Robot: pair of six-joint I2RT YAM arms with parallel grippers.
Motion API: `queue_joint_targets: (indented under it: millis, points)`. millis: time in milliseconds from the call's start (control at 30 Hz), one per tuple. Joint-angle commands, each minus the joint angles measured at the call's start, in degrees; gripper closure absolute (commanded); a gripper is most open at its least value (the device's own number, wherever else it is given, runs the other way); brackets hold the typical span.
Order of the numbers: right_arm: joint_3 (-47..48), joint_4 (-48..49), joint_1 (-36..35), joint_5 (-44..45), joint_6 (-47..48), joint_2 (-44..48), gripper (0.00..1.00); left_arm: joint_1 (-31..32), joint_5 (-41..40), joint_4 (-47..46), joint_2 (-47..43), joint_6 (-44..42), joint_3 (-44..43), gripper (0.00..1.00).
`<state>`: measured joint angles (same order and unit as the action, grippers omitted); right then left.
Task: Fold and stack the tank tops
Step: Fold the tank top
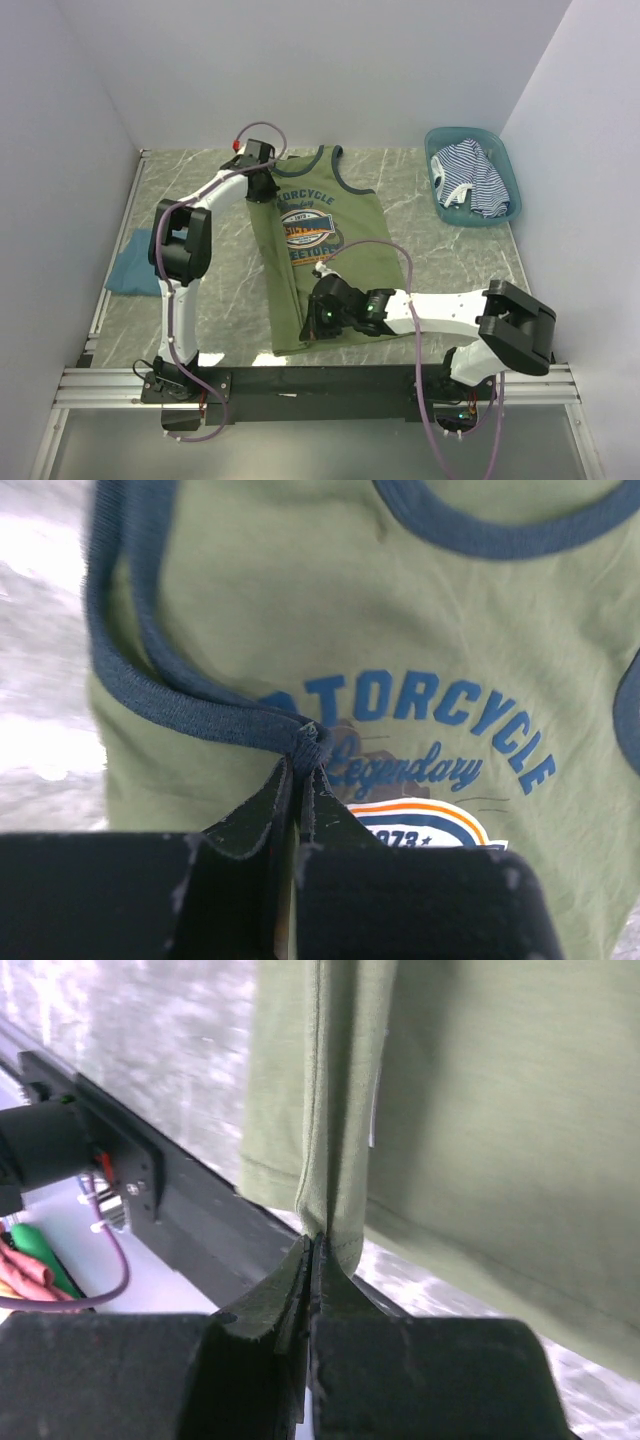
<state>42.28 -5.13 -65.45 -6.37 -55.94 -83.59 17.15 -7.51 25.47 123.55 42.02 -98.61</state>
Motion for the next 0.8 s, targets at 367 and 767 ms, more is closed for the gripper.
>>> queue_joint_targets:
  millis: [367, 767]
  points:
    - [-10.99, 3.63, 3.31, 2.5, -3.21, 9.85, 1.0, 3.33, -1.63, -1.92, 2.31, 1.93, -5.63, 0.99]
    - [-14.86, 4.42, 4.37, 2.76, -4.87, 11.52, 1.0, 4.47, 1.7, -4.29, 4.68, 0.78, -6.16, 0.94]
